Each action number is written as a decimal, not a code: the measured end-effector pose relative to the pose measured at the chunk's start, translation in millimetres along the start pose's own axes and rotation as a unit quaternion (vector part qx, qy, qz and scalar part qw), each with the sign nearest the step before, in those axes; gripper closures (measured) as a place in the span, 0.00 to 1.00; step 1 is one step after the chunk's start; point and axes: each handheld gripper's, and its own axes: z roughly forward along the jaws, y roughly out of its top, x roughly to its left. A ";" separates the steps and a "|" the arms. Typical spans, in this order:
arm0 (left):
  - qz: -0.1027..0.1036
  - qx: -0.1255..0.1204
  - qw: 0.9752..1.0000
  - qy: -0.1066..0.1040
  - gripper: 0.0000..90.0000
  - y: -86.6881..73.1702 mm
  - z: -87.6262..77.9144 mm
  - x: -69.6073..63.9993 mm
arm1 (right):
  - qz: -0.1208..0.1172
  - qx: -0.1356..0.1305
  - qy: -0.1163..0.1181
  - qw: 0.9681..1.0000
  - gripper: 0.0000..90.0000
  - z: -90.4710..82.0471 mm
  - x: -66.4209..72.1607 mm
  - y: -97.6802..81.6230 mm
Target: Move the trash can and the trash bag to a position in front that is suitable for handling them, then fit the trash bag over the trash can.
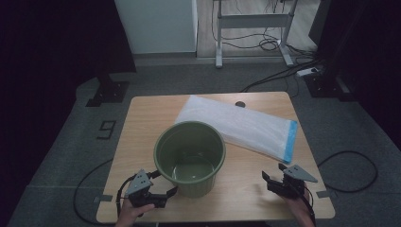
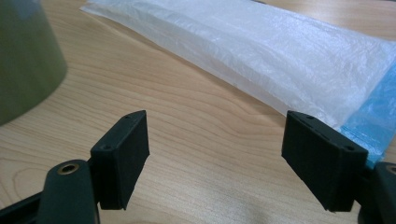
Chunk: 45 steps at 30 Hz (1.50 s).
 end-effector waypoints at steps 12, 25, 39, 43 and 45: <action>0.012 -0.001 1.000 -0.012 0.20 24.9 31.6 -8.2 | 0.008 -0.024 -0.015 1.000 0.28 -9.6 -3.5 -0.9; -0.015 0.027 0.997 0.067 0.16 -8.7 -1.6 -0.4 | 0.003 -0.022 -0.014 1.000 0.29 -12.0 -3.3 -1.3; -0.041 0.068 0.993 0.090 0.16 -37.2 -5.2 23.6 | -0.006 0.012 -0.037 0.999 0.23 18.1 1.5 19.0; -0.045 0.064 0.993 0.090 0.16 -38.9 -8.8 22.6 | -0.009 0.035 -0.028 0.999 0.25 46.0 7.5 33.3; -0.046 0.063 0.993 0.089 0.16 -39.0 -9.5 22.7 | -0.014 0.045 -0.028 0.999 0.25 54.9 9.8 37.3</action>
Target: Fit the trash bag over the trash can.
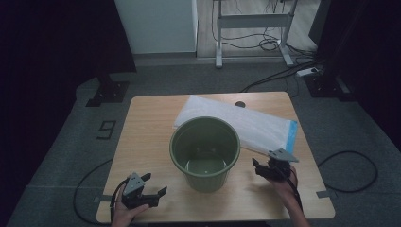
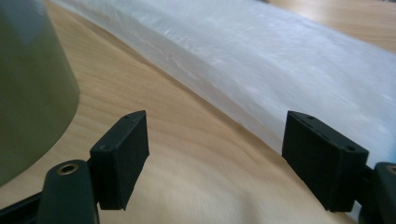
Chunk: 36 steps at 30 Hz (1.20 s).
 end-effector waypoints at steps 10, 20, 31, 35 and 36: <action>-0.016 0.011 1.000 0.010 0.16 -14.6 -6.3 4.5 | -0.006 0.060 -0.013 0.998 0.34 63.0 -2.6 32.2; -0.028 0.021 0.999 0.024 0.16 -19.5 -6.8 9.9 | -0.014 0.105 -0.008 0.994 0.62 68.5 -11.4 23.2; -0.036 0.031 0.998 0.031 0.16 -24.9 -5.8 15.2 | 0.039 0.101 0.017 0.994 0.99 50.5 -30.8 7.5; -0.036 0.034 0.998 0.032 0.16 -25.0 -4.6 16.5 | 0.042 0.097 0.021 0.994 0.99 33.4 -34.0 -2.8; -0.036 0.034 0.998 0.033 0.16 -24.8 -4.5 16.7 | 0.043 0.092 0.023 0.995 0.99 25.9 -34.4 -6.8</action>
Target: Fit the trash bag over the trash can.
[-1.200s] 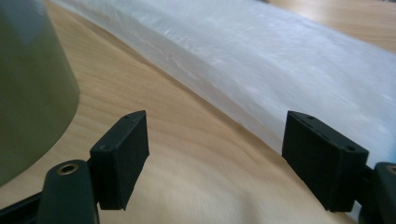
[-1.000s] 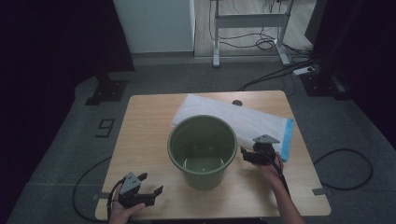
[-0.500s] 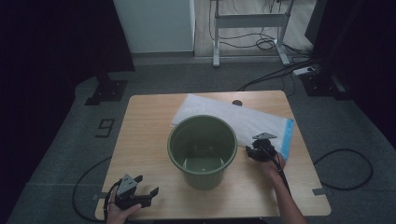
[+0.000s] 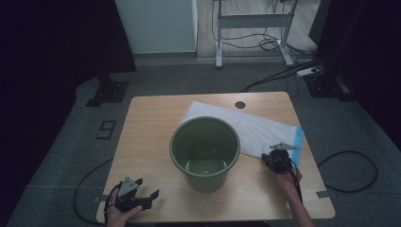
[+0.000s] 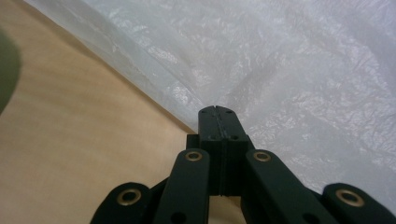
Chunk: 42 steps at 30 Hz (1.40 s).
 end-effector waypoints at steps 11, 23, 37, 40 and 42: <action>0.009 0.017 1.000 0.001 0.16 2.0 8.8 -4.2 | 0.039 -0.021 -0.001 0.999 0.99 -76.2 -13.0 -63.5; 0.015 0.017 1.000 -0.008 0.16 5.2 11.8 -5.0 | 0.019 -0.012 -0.007 1.000 0.96 -98.5 -8.5 -85.7; 0.013 0.027 1.000 -0.004 0.16 2.8 13.5 -3.3 | -0.043 -0.055 0.007 0.998 0.28 -48.9 54.9 -27.9; 0.012 0.028 1.000 -0.003 0.16 1.6 12.7 -1.5 | -0.059 -0.038 0.014 0.997 0.28 -15.6 72.5 -6.0; 0.009 0.024 1.000 -0.003 0.16 1.1 11.7 -0.3 | -0.067 -0.029 0.016 0.997 0.30 -2.7 78.7 2.8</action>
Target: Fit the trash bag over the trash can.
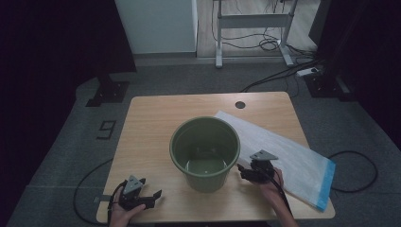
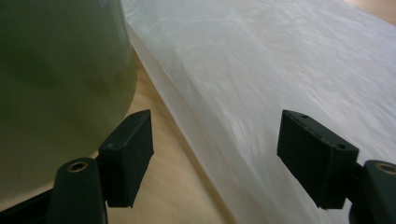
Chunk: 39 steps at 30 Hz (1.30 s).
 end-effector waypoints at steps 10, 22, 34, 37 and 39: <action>-0.006 -0.004 1.000 0.000 0.16 -1.1 -2.5 4.0 | -0.016 0.038 -0.008 0.999 0.40 29.5 6.3 10.2; -0.002 -0.001 1.000 0.005 0.17 -1.4 -2.1 3.7 | 0.016 0.022 -0.033 0.999 0.97 23.2 -13.0 0.6; -0.007 -0.001 1.000 0.006 0.17 -1.2 -2.0 5.3 | 0.076 -0.073 -0.026 0.994 0.99 -24.1 -39.5 5.1; -0.007 -0.001 1.000 0.007 0.17 -1.2 -2.0 5.7 | 0.096 -0.119 -0.033 0.988 0.99 -45.3 -46.8 16.4; -0.007 -0.001 1.000 0.007 0.17 -1.1 -2.0 6.2 | 0.101 -0.138 -0.033 0.985 0.99 -55.5 -48.4 22.5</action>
